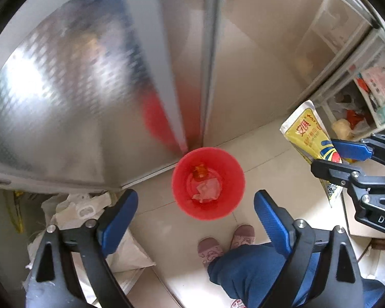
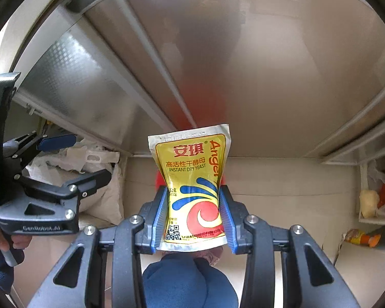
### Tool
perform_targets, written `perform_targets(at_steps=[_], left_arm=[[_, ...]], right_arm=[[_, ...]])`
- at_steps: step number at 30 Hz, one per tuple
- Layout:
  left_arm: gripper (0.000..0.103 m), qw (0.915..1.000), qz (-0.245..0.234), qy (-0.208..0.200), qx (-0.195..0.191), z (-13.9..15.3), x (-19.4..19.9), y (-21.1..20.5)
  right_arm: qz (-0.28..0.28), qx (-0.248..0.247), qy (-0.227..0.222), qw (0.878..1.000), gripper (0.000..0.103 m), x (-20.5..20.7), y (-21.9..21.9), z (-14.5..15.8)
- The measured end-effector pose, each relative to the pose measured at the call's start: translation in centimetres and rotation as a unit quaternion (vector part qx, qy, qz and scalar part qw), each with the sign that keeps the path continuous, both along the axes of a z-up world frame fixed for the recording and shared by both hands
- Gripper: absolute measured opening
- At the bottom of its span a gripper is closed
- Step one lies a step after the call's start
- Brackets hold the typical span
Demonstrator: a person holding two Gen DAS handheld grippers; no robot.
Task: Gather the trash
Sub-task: 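Carry the yellow yeast packet in the right gripper down to the red bin, then open the right gripper over the red bin to drop the packet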
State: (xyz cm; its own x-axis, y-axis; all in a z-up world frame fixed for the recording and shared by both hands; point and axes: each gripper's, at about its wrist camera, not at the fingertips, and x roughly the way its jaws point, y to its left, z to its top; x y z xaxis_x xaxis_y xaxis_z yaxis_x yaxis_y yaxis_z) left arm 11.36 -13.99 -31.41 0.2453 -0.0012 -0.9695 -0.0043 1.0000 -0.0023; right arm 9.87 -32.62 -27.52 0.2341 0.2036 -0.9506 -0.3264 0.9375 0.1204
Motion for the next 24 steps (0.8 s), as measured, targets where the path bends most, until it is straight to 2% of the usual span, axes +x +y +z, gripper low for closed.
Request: perform_targets(at_steps=[4, 5, 6, 14, 15, 17, 18, 19, 24], left_arm=[[0.096, 0.9995, 0.027, 0.01, -0.012, -0.9, -1.0, 2.2], [0.102, 0.9993, 0.033, 0.013, -0.01, -1.2, -1.3, 2.9], [0.103, 0.9991, 0.04, 0.012, -0.009, -1.3, -1.7, 3.4], [0.103, 0.9967, 0.08, 0.005, -0.012, -1.9, -3.8, 6.4], [0.103, 0.9963, 0.085, 0.003, -0.013, -1.9, -4.0, 6.7], [0.103, 0.9959, 0.09, 0.002, -0.014, -1.8, -4.4, 7.1], [0.103, 0.9958, 0.091, 0.002, -0.013, -1.6, -4.5, 7.2], [0.103, 0.9958, 0.091, 0.003, -0.011, -1.3, -4.6, 7.3], [0.103, 0.9962, 0.087, 0.001, -0.012, 1.6, -5.3, 7.0]], right_arm=[[0.026, 0.0, 0.005, 1.0, 0.037, 0.2, 1.4, -0.8], [0.031, -0.002, 0.007, 0.999, 0.037, 0.3, 1.7, -1.2], [0.036, -0.004, 0.008, 0.999, 0.037, 0.2, 2.2, -1.5], [0.075, -0.027, 0.01, 0.997, 0.04, 0.0, 4.4, -2.9], [0.077, -0.035, 0.01, 0.996, 0.042, -0.1, 4.5, -3.2], [0.084, -0.054, 0.006, 0.995, 0.053, -0.2, 5.1, -3.6], [0.085, -0.059, 0.0, 0.995, 0.071, -0.3, 5.2, -3.4], [0.084, -0.062, -0.008, 0.994, 0.083, -0.6, 5.2, -3.1], [0.09, -0.061, -0.009, 0.994, 0.084, -1.8, 5.2, -0.5]])
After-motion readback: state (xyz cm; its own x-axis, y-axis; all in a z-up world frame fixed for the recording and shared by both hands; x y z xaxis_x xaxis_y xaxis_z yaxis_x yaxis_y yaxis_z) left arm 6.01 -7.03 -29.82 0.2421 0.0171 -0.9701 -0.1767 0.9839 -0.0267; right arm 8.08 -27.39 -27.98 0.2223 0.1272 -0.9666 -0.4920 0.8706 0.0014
